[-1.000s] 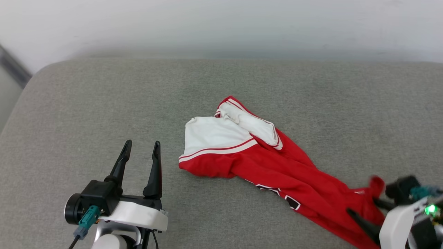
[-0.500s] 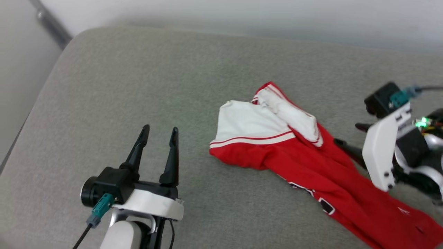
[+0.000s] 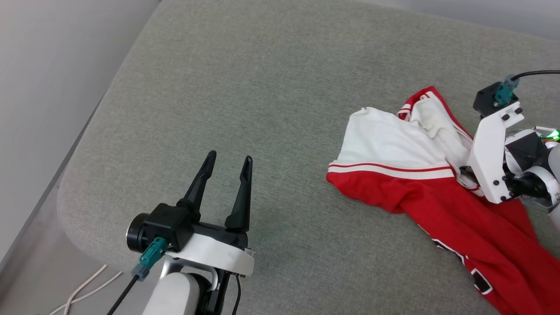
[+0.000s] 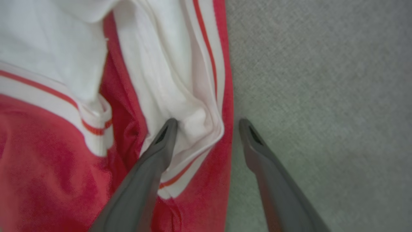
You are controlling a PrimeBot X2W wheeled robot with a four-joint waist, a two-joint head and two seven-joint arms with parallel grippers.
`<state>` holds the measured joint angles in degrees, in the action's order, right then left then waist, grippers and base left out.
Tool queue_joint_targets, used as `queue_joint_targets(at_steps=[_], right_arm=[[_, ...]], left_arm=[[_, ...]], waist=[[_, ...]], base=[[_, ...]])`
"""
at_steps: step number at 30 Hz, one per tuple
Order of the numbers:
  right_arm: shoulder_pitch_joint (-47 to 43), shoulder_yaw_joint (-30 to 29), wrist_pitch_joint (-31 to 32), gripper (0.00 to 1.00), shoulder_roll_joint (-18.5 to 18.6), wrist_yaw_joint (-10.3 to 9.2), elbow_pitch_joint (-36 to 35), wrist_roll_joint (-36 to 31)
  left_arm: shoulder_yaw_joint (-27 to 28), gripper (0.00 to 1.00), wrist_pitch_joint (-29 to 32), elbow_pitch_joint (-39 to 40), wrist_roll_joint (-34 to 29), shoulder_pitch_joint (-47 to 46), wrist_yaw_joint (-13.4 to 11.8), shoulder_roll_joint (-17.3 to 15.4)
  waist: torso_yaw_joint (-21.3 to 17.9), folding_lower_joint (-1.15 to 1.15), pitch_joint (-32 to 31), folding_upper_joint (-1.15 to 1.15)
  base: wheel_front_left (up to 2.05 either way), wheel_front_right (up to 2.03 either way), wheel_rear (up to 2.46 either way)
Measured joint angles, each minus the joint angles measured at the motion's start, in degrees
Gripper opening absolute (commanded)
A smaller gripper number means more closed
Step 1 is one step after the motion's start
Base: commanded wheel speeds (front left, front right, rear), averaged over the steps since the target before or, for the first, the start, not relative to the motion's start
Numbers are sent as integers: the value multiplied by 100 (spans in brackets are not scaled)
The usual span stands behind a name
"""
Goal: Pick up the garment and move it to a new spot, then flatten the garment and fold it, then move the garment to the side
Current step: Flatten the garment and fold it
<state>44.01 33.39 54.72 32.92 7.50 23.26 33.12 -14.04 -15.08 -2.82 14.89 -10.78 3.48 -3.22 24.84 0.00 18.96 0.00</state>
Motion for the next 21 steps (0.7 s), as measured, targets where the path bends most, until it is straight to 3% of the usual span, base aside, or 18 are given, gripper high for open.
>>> queue_joint_targets(at_steps=[1, 2, 3, 4, 10, 21], right_arm=[[3, 25, -59, 100, 7, 0, 107, -1], [3, 41, -124, 72, 13, 0, 196, 1], [2, 53, -193, 13, 18, 1, 278, 5], [2, 73, -285, 0, 26, 1, 341, 25], [-3, 220, -798, 0, 2, 8, 623, 160], [-494, -426, -1750, 0, 320, 2, 814, 523]], left_arm=[[-16, 100, 0, -5, 0, 0, 0, 7], [-29, 100, 0, -7, 0, 0, 0, 10], [-34, 100, 0, -10, 0, 0, -1, 10], [-35, 100, 0, -15, 0, 0, -5, 11], [38, 100, 0, -34, -20, 36, -38, 20], [350, 100, 0, -30, -163, 181, 4, -14]], waist=[[59, 0, 24, 0], [105, 0, 42, 0], [139, 0, 53, 0], [157, 0, 53, 0], [18, 0, -92, 0], [-729, 0, -550, 0]], base=[[0, 0, 0], [0, 0, 0], [0, 0, 0], [0, 0, 0], [0, 0, 0], [0, 0, 0]])
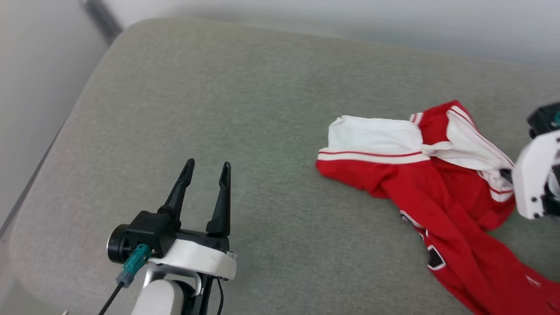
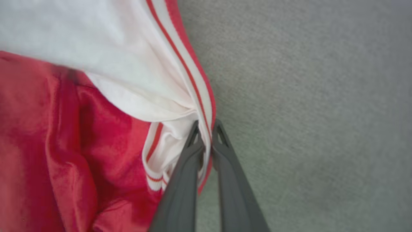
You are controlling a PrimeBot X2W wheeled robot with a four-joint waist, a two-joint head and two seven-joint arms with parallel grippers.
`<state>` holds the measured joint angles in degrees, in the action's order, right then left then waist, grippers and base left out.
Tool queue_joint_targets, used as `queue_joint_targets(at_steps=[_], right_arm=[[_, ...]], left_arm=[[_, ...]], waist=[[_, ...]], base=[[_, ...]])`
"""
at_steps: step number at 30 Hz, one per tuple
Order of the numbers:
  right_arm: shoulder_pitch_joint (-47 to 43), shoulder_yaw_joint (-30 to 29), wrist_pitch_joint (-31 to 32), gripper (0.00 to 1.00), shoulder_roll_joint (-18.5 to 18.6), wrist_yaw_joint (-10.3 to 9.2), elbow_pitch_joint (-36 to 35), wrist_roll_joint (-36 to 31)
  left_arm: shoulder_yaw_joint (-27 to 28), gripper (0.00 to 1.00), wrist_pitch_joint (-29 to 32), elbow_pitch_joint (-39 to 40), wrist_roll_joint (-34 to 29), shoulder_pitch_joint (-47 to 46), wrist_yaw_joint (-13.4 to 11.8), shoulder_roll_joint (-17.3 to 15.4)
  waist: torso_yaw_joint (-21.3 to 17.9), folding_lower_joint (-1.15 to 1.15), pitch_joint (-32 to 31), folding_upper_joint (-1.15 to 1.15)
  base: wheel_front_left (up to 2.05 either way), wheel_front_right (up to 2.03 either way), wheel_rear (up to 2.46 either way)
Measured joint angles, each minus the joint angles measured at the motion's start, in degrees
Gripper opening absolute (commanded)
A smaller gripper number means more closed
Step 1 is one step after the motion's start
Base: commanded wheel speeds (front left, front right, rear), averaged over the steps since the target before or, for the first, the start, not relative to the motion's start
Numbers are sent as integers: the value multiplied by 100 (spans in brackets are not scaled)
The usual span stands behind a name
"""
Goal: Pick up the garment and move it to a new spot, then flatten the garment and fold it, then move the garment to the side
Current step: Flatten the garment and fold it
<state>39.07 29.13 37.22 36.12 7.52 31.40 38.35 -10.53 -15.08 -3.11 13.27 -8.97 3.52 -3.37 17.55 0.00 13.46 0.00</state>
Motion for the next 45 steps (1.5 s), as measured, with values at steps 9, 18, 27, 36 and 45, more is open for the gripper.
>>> queue_joint_targets(at_steps=[9, 18, 27, 36, 45], right_arm=[[-1344, -967, -369, 0, 145, -1, -124, 158], [-2074, -1727, -1354, 100, -348, -1, 101, -625], [-2279, -2425, -3119, 100, -931, -2, -1319, -1472], [-2806, -3083, -4005, 100, -1833, -2, -2919, -1846], [-2925, -3183, -4307, 100, -2347, -2, -3334, -2130]], left_arm=[[210, 100, 0, 36, -49, 192, -3, -30], [246, 100, 0, -15, -92, 224, 52, -58], [167, 100, 1, 114, 8, 187, 205, -135], [-531, 100, 1115, 450, 581, -933, 376, -744], [-1875, 100, 3977, -33, 2314, -3747, 388, -1905]], waist=[[-719, 0, -296, 0], [-1160, 0, -402, 0], [-1547, 0, -482, 0], [-2196, 0, -200, 0], [-2812, 0, 540, 0]], base=[[0, 0, 0], [0, 0, 0], [0, 0, 0], [0, 0, 0], [0, 0, 0]])
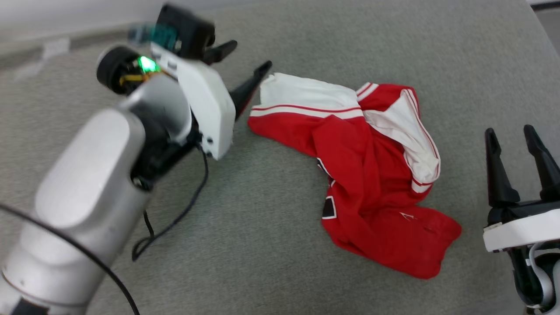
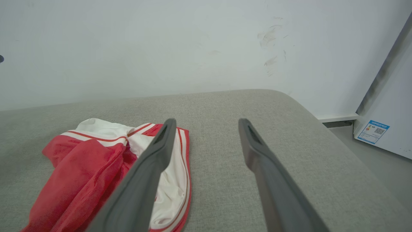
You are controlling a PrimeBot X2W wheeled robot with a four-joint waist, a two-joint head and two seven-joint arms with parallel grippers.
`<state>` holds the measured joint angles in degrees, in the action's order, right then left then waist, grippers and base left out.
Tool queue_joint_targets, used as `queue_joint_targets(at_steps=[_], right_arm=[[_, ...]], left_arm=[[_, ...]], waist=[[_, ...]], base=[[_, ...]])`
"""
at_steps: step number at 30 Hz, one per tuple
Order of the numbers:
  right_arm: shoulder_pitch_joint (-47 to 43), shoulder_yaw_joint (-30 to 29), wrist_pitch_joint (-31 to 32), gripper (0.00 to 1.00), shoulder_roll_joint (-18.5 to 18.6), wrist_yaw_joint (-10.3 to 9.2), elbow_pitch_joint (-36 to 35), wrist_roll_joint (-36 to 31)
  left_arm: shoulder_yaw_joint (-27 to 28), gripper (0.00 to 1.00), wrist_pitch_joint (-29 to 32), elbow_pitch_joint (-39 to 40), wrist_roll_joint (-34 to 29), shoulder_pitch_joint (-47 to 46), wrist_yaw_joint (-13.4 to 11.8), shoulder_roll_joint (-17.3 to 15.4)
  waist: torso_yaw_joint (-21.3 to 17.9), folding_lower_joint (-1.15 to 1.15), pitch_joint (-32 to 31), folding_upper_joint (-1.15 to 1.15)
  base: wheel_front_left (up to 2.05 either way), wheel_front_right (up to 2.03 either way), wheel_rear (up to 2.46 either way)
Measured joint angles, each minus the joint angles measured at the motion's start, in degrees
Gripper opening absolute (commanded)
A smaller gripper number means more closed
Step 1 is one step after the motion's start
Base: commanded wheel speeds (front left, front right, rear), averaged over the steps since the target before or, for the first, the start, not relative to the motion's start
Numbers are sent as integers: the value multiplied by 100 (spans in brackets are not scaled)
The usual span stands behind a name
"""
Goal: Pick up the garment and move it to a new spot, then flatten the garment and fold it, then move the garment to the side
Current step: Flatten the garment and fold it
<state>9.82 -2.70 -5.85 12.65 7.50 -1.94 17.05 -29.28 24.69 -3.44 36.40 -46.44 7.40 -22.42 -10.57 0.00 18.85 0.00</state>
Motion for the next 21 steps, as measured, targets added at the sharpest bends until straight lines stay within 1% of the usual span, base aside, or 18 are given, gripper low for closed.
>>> queue_joint_targets(at_steps=[4, 6, 7, 10, 13, 19, 21], right_arm=[[76, 113, -105, 100, -132, 0, 54, -60], [126, 178, -163, 100, -181, 0, 123, -94], [149, 209, -194, 100, -208, 0, 163, -100], [227, 313, -279, 100, -285, 0, 285, -99], [289, 388, -352, 100, -341, 0, 447, -97], [403, 499, -371, 100, -483, 0, 734, 24], [454, 565, -377, 100, -510, 0, 747, 25]], left_arm=[[-403, 100, 1384, -726, 533, -973, 1, -204], [-532, 100, 1885, -1073, 643, -1347, 0, -257], [-564, 100, 2024, -1256, 642, -1516, 1, -275], [-713, 100, 2393, -1741, 552, -1922, 1, -314], [-794, 100, 2676, -2193, 580, -2056, 0, -258], [-1012, 100, 2760, -2598, 547, -2395, 1, -171], [-1143, 100, 2784, -2706, 480, -2432, 1, -199]], waist=[[-296, 0, 319, 0], [-441, 0, 466, 0], [-509, 0, 536, 0], [-702, 0, 741, 0], [-880, 0, 912, 0], [-1133, 0, 1162, 0], [-1201, 0, 1201, 0]], base=[[0, 0, 0], [0, 0, 0], [0, 0, 0], [0, 0, 0], [0, 0, 0], [0, 0, 0], [0, 0, 0]])
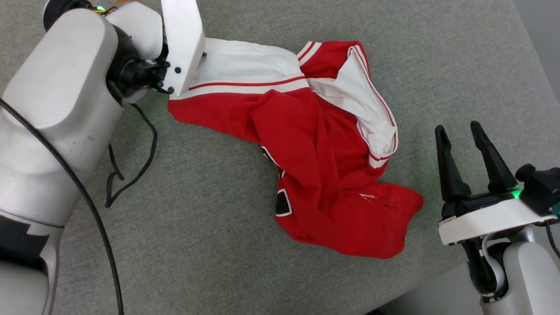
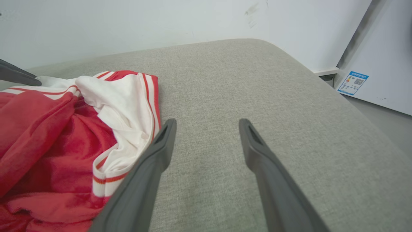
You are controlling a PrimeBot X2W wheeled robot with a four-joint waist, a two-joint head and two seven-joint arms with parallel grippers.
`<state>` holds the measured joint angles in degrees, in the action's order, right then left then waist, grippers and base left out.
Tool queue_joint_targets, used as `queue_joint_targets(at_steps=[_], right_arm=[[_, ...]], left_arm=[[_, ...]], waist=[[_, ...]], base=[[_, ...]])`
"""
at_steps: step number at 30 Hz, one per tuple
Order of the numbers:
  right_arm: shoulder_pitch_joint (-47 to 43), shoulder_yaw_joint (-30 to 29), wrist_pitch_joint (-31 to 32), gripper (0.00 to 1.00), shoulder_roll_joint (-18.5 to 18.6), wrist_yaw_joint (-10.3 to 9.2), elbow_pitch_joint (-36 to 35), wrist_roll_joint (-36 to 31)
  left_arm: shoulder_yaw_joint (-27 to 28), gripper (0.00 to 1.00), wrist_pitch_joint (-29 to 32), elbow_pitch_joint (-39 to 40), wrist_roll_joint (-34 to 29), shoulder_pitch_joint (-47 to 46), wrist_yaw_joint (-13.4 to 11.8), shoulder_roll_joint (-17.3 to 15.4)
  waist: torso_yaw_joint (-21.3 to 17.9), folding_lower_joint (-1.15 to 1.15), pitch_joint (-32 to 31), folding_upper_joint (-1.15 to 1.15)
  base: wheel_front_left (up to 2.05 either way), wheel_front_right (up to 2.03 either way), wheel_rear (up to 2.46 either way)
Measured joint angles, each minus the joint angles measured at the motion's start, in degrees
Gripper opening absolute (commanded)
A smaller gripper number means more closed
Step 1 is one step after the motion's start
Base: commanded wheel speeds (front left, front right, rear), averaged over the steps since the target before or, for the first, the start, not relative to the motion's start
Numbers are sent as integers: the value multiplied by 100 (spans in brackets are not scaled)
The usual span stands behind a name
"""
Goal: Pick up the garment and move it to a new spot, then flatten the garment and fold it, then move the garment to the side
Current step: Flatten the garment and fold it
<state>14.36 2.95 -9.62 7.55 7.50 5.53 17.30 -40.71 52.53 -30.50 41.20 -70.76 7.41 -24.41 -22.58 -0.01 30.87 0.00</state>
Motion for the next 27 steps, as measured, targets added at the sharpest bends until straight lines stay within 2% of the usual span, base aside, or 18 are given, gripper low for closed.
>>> queue_joint_targets(at_steps=[5, 6, 7, 8, 13, 19, 23, 27], right_arm=[[26, 63, 35, 100, -13, 0, 69, 30], [26, 62, 56, 100, -13, 0, 94, 26], [26, 58, 58, 100, -14, 0, 113, 10], [26, 55, 58, 100, -15, 0, 123, -1], [19, -43, 111, 100, -18, 0, 180, -52], [-40, -192, 279, 100, 76, 0, 187, -183], [-162, -334, 471, 100, 177, 0, 144, -253], [-291, -433, 666, 100, 249, 0, 96, -327]], left_arm=[[-486, 100, -35, -155, -94, -109, 0, -113], [-525, 97, -35, -170, -44, -108, -1, -113], [-548, 15, -79, -179, 2, -109, -1, -122], [-560, 0, -148, -182, 42, -108, -1, -126], [-724, 0, -879, -10, 160, -88, 0, -146], [-689, 0, -1965, 613, 649, -85, 0, -280], [-765, 0, -2615, 1261, 834, -21, 0, -565], [-799, 0, -3132, 1862, 1248, 459, 0, -876]], waist=[[-137, 0, 107, 0], [-146, 0, 117, 0], [-153, 0, 125, 0], [-156, 0, 132, 0], [-66, 0, 84, 0], [219, 0, -206, 0], [522, 1, -477, 0], [867, 1, -792, 0]], base=[[0, 0, 0], [0, 0, 0], [0, 0, 0], [0, 0, 0], [0, 0, 0], [0, 0, 0], [0, 0, 0], [0, 0, 0]])
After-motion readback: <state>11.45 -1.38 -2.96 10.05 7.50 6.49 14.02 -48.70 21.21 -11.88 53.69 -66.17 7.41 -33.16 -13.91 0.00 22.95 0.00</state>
